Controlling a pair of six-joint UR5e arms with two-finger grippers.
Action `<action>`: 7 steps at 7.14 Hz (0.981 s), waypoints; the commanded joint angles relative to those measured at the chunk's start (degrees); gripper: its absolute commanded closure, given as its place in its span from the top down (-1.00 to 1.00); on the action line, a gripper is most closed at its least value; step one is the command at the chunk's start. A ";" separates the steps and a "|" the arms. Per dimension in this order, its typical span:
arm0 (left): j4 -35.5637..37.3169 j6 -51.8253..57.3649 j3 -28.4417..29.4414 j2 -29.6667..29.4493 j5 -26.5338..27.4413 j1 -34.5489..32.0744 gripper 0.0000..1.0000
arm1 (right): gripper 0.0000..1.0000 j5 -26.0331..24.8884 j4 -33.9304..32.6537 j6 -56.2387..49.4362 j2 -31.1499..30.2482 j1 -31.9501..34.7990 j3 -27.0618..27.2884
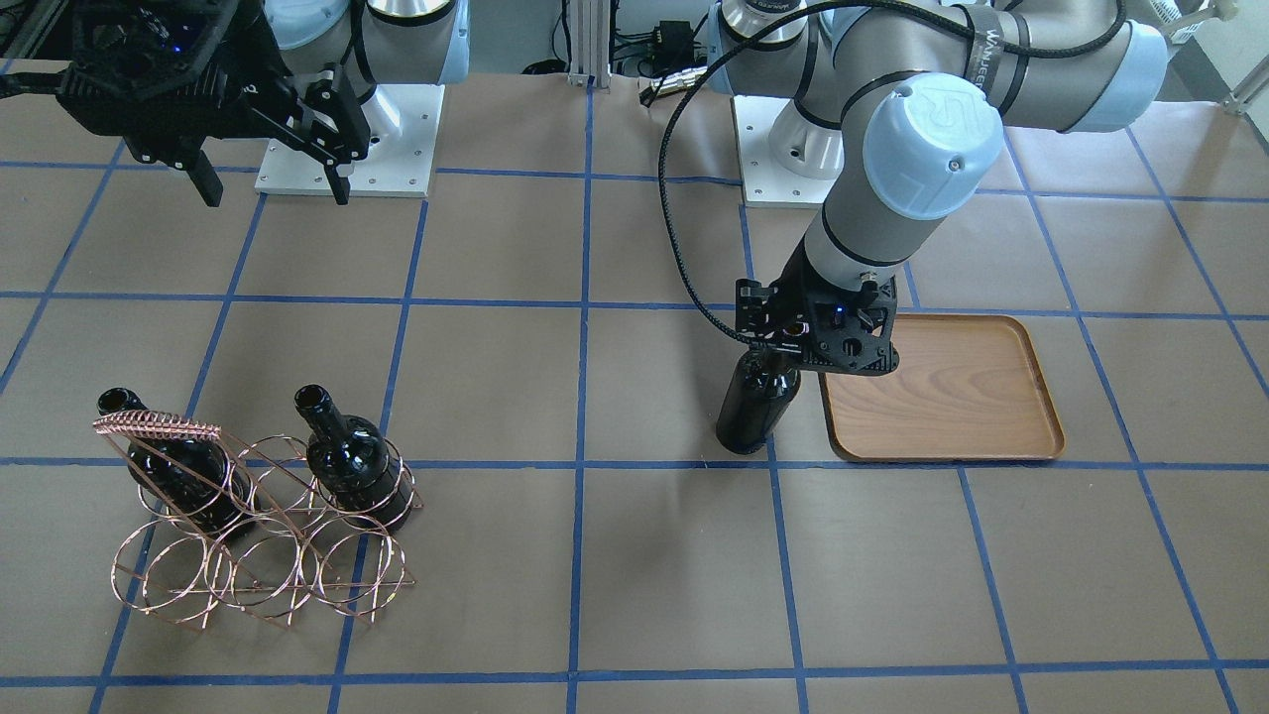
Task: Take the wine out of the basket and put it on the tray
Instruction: 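Lower the left gripper onto the standing bottle's neck and close it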
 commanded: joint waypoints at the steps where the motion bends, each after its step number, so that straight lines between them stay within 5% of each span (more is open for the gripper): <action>1: -0.05 0.43 -0.07 -0.24 -0.14 0.00 -0.81 | 1.00 0.00 0.06 -0.15 -0.02 -0.07 0.01; 2: -0.05 0.79 0.01 -0.33 -0.23 0.00 -1.00 | 1.00 0.00 0.06 -0.15 -0.02 -0.07 0.01; 7: -2.93 3.24 4.21 0.99 4.23 1.22 -1.00 | 1.00 0.00 0.06 -0.15 -0.02 -0.07 0.10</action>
